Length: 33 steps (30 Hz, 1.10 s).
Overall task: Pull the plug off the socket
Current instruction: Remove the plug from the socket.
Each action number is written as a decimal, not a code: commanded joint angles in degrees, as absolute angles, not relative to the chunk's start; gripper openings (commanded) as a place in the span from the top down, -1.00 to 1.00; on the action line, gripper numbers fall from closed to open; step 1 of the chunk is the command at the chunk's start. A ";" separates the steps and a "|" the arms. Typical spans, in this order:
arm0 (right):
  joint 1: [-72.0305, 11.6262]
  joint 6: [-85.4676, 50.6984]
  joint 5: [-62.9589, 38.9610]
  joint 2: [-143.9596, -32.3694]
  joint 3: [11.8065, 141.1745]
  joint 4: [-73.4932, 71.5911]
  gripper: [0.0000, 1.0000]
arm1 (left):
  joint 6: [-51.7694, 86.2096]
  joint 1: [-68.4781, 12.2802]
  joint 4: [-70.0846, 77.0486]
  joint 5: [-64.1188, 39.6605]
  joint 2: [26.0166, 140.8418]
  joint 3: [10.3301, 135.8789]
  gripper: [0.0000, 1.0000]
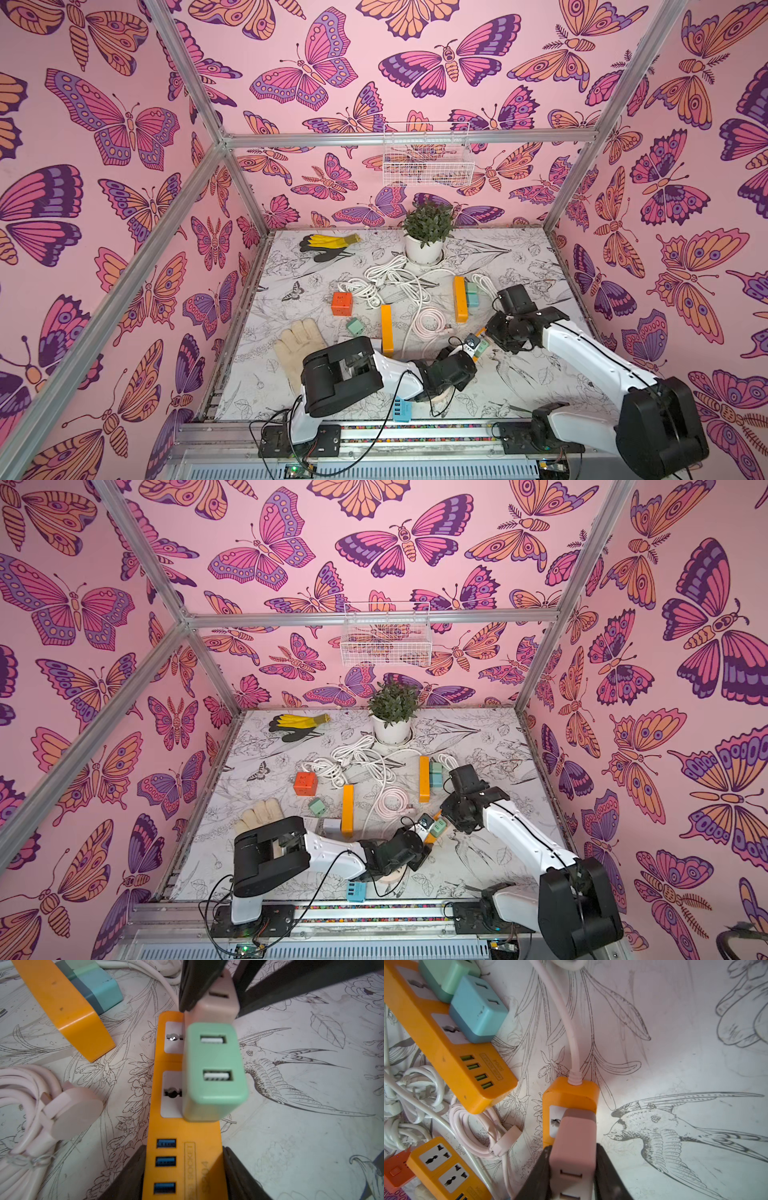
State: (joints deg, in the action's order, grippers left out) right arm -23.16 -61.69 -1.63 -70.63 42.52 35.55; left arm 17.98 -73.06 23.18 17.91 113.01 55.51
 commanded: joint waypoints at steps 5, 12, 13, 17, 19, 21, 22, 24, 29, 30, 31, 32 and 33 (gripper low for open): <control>-26.62 -61.98 -5.29 -71.31 51.98 43.71 0.58 | 20.21 -71.91 14.60 12.96 117.31 55.19 -0.05; -21.41 -59.33 -5.88 -67.34 49.94 46.50 0.58 | 20.36 -71.64 14.59 12.26 117.48 55.20 -0.05; -21.31 -59.62 -6.00 -66.96 48.87 45.95 0.58 | 20.22 -71.68 14.59 12.14 117.45 55.26 -0.05; -22.35 -61.09 -7.39 -67.25 45.37 43.00 0.59 | 19.62 -71.64 14.22 11.48 117.61 56.01 -0.04; -24.34 -62.31 -6.44 -67.76 44.76 41.63 0.59 | 19.39 -71.65 13.57 11.34 117.73 56.50 -0.04; -26.26 -62.97 -6.15 -69.20 45.10 40.93 0.59 | 18.98 -71.66 13.45 11.13 117.60 56.77 -0.04; -26.80 -62.97 -5.96 -70.06 45.50 40.94 0.59 | 18.53 -71.70 13.53 10.63 117.36 56.85 -0.06; -27.00 -62.61 -5.22 -70.62 45.88 41.11 0.59 | 17.20 -71.64 13.54 9.11 116.52 57.02 -0.10; -26.59 -61.10 -3.61 -70.34 45.58 42.16 0.59 | 11.58 -71.68 14.44 6.66 112.69 57.38 -0.30; -26.54 -60.86 -3.81 -70.28 45.33 42.11 0.59 | 10.47 -71.65 14.90 6.83 112.12 57.39 -0.33; -26.44 -60.81 -3.98 -70.21 45.03 42.05 0.59 | 9.39 -71.67 15.78 7.14 111.59 57.39 -0.43; -26.45 -60.73 -4.20 -70.13 44.72 41.90 0.59 | 7.93 -71.67 16.94 7.26 111.00 57.31 -0.49; -26.37 -60.72 -4.34 -70.00 44.35 41.66 0.59 | 7.06 -71.71 18.15 7.70 110.70 57.08 -0.52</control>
State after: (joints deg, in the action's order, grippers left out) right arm -25.89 -61.87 -1.15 -70.35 45.10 41.89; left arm 11.55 -71.72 17.93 9.67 113.03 57.91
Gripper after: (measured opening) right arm 0.335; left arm 0.753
